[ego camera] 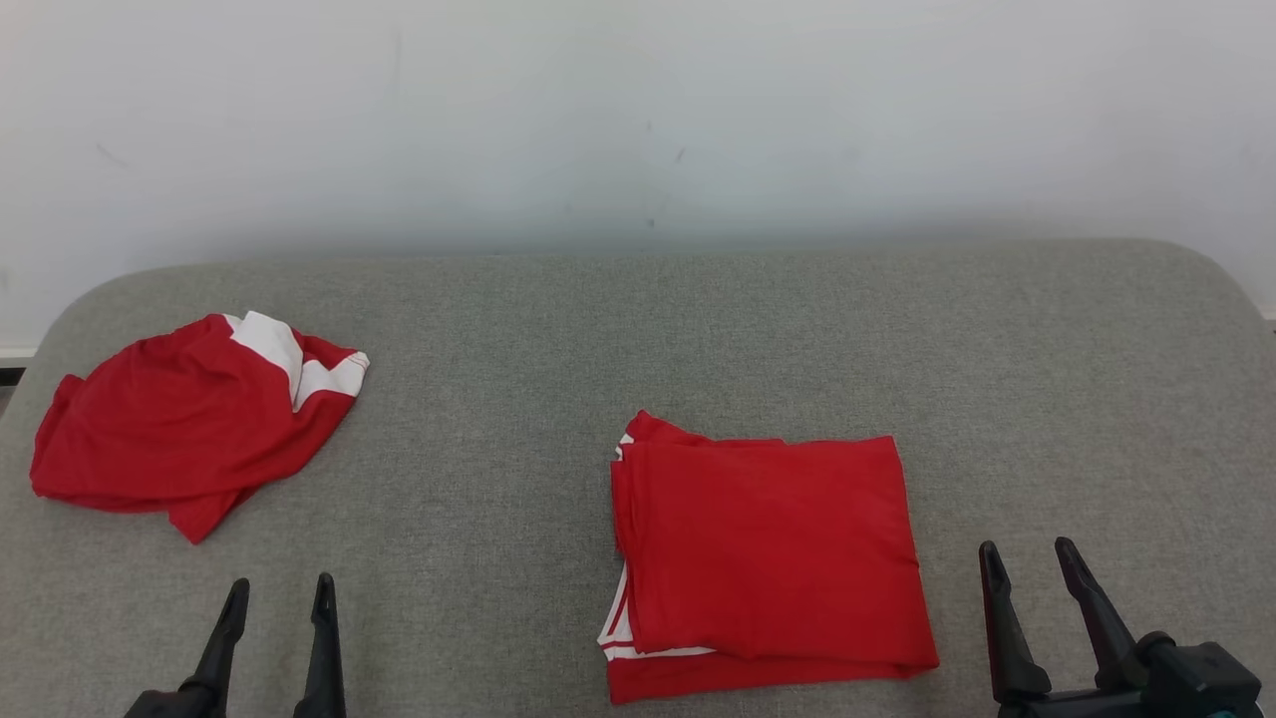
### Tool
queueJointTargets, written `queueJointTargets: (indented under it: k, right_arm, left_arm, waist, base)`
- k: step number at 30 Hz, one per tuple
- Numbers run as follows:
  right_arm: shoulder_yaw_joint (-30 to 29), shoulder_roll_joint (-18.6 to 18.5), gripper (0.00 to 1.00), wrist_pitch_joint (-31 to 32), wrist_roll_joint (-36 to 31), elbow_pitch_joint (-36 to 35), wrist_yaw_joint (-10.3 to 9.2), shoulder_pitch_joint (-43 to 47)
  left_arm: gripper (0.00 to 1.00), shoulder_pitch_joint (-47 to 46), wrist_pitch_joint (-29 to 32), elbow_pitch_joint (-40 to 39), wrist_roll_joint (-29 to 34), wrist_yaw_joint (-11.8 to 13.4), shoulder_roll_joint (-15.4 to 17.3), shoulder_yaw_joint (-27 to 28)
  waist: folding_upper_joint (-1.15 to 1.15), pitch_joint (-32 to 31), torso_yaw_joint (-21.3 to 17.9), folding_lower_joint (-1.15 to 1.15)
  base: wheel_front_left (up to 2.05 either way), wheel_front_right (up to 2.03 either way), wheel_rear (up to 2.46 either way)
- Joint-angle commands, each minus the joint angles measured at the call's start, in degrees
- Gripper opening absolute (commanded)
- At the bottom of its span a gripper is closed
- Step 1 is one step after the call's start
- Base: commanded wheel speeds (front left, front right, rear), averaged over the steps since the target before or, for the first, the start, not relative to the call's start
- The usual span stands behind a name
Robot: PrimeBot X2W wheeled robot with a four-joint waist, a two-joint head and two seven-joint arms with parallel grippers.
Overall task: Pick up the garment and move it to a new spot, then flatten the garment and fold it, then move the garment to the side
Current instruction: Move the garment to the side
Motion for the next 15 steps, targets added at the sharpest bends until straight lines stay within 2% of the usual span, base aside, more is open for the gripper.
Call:
queueJointTargets:
  k: [1,15]
  right_arm:
    - [0.0,0.2,1.00,0.0,-0.4,-0.2,-0.16,0.5]
    - [0.9,-0.2,1.00,-0.5,-1.3,0.5,-0.16,-3.8]
  left_arm:
    - [1.00,0.5,0.0,-0.1,-0.3,0.2,0.3,0.0]
    - [1.00,-0.7,0.0,-0.4,-1.0,0.5,0.4,-0.1]
  waist:
    - [0.00,0.0,0.0,0.00]
    - [0.00,2.0,-0.4,0.00]
  base:
    - [0.00,0.00,0.00]
    - [0.00,0.00,0.00]
